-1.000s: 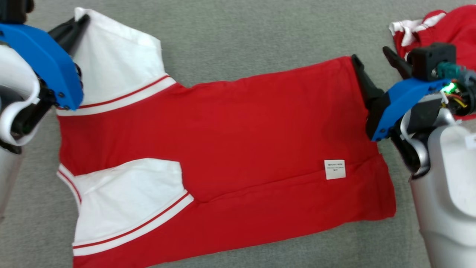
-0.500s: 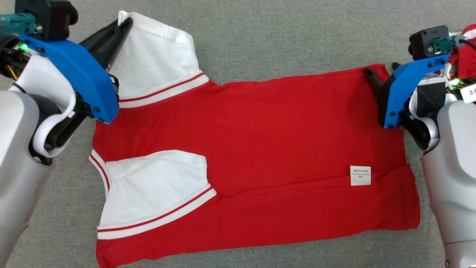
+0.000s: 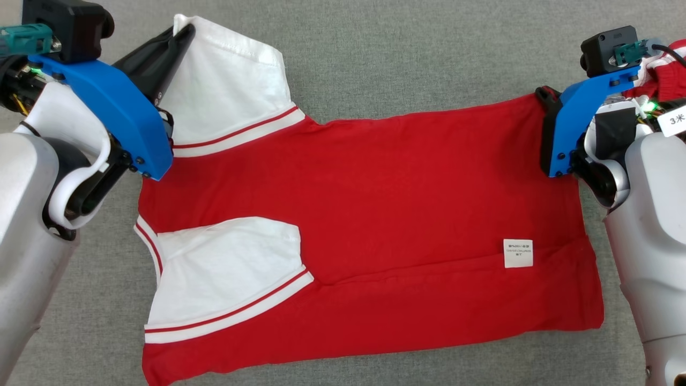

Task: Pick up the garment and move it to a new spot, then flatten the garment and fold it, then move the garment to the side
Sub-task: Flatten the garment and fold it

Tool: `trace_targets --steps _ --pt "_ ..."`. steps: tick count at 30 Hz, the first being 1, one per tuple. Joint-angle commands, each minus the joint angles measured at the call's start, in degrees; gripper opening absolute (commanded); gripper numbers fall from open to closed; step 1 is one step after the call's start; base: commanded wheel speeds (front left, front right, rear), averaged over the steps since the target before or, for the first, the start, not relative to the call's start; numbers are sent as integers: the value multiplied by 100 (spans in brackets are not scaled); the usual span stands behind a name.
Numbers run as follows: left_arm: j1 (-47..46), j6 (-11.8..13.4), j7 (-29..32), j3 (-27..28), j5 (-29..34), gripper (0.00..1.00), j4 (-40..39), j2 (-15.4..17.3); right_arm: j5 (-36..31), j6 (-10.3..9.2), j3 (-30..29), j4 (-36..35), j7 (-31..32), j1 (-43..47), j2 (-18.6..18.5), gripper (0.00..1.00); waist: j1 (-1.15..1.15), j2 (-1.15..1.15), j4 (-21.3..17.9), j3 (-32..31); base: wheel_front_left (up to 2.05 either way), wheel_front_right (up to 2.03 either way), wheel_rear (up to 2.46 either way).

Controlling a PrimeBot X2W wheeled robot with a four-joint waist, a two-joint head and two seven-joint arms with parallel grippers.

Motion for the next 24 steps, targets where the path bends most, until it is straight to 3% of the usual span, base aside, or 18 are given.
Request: trace_targets --steps 1,6,12,24 --pt "27 -35 -55 16 -5 0 -33 35 69 1 20 -49 -86 31 -31 0 0 0 -9 -28 0 0 0" --pt "318 -21 -249 62 -56 0 -275 160 195 1 154 -238 -464 304 -89 0 0 0 -1 -214 0 0 0" --pt "1112 172 -602 183 -203 0 -894 398 415 1 170 -641 -863 883 -211 0 0 0 46 -523 0 0 0" --pt "3281 945 -1408 464 -499 0 -1945 791 506 1 -443 -2047 -1028 2571 -198 0 0 0 138 -1095 0 0 0"
